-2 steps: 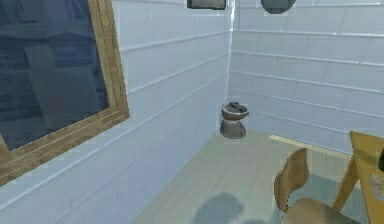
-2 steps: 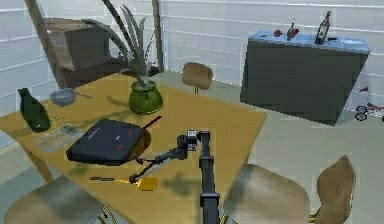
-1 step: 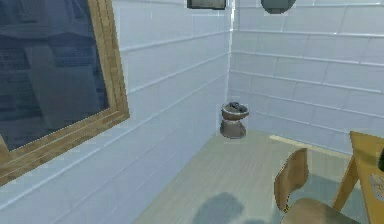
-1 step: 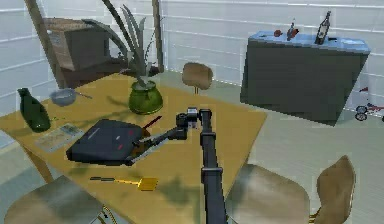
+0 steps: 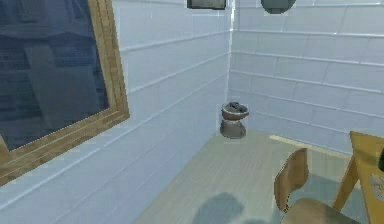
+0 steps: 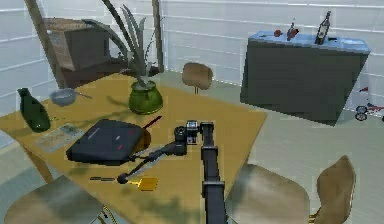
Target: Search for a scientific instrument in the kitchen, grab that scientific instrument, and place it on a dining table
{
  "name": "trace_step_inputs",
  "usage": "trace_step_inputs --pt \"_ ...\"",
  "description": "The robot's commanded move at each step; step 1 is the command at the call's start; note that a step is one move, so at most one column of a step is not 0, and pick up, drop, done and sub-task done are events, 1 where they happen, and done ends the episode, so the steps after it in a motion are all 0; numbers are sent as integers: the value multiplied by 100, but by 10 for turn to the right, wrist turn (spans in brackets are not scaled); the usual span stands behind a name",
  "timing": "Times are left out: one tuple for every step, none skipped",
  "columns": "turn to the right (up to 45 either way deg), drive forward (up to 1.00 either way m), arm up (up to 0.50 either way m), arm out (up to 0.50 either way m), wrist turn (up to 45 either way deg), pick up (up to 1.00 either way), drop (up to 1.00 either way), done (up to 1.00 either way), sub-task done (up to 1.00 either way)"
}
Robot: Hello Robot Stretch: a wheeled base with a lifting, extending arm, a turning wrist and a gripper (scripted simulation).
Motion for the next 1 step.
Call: trace_step_inputs --pt "0 0 0 0 0 0 0 100 0"
